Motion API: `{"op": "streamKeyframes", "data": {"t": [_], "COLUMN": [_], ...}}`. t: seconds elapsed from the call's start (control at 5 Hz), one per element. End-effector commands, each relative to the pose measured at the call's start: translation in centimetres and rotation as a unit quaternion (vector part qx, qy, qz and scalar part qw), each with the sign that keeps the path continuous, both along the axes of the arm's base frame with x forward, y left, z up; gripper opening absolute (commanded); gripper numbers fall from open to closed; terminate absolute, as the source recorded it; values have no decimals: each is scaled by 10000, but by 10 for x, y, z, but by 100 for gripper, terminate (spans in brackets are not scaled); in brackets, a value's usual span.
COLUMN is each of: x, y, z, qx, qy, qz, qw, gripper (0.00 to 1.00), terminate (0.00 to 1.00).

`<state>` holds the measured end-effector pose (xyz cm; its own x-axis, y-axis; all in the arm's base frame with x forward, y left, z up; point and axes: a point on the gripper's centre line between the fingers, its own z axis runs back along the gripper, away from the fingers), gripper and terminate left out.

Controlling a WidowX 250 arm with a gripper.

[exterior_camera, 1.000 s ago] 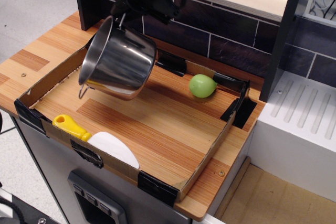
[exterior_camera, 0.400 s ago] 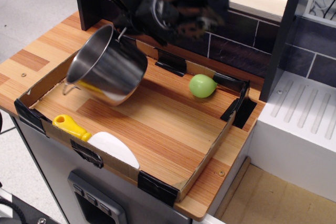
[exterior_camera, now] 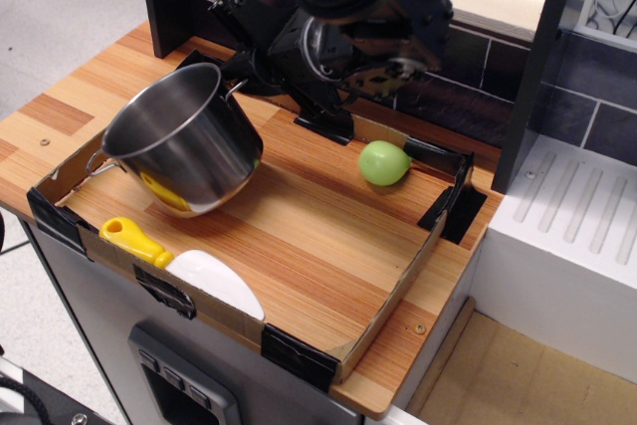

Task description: Upright metal pot

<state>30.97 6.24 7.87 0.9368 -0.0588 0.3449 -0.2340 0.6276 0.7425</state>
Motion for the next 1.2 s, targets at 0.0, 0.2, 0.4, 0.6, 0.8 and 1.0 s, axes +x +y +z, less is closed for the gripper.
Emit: {"op": "streamKeyframes", "data": {"t": [0.0,0.2,0.4,0.6,0.8,1.0], "x": [10,12,15,19,17,13], "y": [-5,-4,-3,0,3,6], "z": [29,35,43,58,94,128], "qx": [-1196,-1617,-2071,-2421,-3241,-3654], "qy": [-416,-399,-336,-251,-134,-261], "qz": [554,1037,1103,1129,1197,1290], "qw": [9904,9806,9715,9633,9383,9215], "gripper": [100,100,100,100,100,100], "terminate": [0,0,0,0,0,0]}}
